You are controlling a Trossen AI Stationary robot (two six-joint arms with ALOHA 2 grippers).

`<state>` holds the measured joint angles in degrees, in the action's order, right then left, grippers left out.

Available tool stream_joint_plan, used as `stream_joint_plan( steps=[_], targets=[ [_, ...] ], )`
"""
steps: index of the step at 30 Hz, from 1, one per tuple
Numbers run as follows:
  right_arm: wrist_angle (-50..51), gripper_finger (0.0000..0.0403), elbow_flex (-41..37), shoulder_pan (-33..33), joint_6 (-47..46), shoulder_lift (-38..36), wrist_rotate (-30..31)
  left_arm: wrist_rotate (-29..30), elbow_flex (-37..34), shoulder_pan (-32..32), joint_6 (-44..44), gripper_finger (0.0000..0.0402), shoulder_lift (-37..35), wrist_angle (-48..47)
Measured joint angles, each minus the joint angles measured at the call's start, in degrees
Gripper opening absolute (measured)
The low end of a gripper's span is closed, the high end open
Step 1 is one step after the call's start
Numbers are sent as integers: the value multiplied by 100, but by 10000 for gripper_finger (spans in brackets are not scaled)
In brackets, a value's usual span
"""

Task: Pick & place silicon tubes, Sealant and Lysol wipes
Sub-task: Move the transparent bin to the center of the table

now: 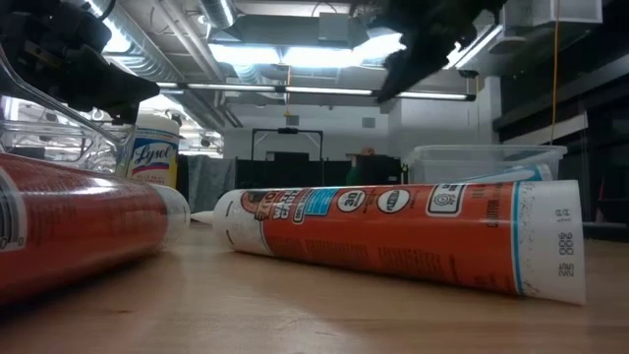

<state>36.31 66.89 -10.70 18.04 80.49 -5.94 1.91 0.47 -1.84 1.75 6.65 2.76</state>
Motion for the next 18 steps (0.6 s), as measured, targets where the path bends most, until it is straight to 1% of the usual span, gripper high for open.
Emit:
stream_joint_plan(
  steps=[3,5,10,18],
  targets=[
    [-487,215,-2,296,45,278,-563,0,1,0,0,9,-1,0],
    [-740,216,15,480,53,446,-817,0,0,-1,1,8,-1,0],
    [-944,214,321,848,53,701,-1296,0,1,0,0,12,0,0],
    [-1099,212,796,1408,43,714,-1372,0,0,0,1,8,-1,0]
  ],
)
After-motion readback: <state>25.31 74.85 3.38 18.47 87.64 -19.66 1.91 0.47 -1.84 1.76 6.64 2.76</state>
